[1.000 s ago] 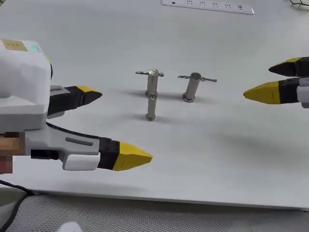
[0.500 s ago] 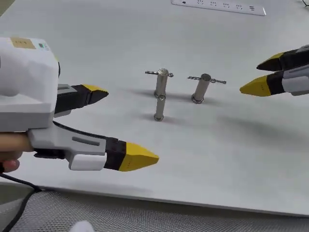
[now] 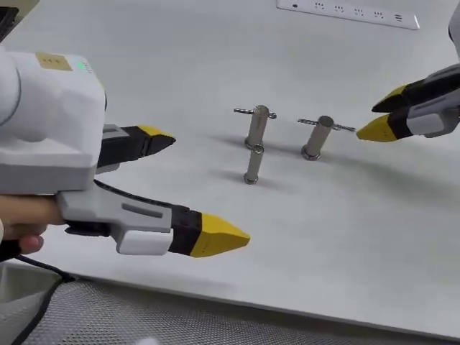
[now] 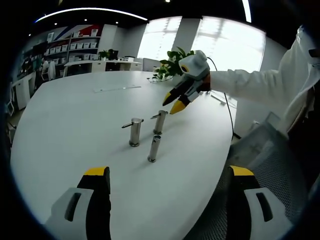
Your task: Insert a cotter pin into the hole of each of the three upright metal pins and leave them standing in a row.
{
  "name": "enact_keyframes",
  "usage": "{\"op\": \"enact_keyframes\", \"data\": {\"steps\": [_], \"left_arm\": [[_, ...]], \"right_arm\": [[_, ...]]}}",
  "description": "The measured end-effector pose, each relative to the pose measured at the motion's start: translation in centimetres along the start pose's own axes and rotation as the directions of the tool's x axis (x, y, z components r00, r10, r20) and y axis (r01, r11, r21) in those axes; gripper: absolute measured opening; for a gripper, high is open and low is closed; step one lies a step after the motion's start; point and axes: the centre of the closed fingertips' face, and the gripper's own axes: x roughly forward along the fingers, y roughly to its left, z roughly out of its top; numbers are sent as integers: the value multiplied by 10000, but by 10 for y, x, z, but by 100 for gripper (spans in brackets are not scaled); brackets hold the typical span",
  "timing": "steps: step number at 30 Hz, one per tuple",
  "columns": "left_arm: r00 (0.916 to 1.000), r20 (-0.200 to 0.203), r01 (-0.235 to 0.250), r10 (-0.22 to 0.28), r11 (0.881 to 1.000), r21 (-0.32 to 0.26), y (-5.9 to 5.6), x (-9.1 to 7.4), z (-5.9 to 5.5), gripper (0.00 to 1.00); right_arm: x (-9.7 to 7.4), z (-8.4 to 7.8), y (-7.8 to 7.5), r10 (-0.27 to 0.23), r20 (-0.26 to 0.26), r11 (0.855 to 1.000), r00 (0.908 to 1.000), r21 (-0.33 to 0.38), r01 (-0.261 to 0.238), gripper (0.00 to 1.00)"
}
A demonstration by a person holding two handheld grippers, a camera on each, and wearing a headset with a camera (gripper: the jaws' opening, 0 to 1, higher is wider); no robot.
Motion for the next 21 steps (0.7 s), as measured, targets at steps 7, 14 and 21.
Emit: {"op": "enact_keyframes", "data": {"steps": [7, 14, 21], "left_arm": [[10000, 13, -23, 23, 9999, -162, -1, 0, -1, 96], [10000, 20, -83, 84, 9996, -275, -5, 0, -2, 96], [9999, 102, -119, 123, 9991, -398, 0, -2, -5, 96]], "right_arm": [[13, 0, 0, 176, -439, 9991, 9989, -376, -193, 25], [27, -5, -6, 288, -876, 9979, 9957, -552, -337, 19], [33, -6, -16, 241, -1090, 9967, 9938, -745, -323, 13]]}}
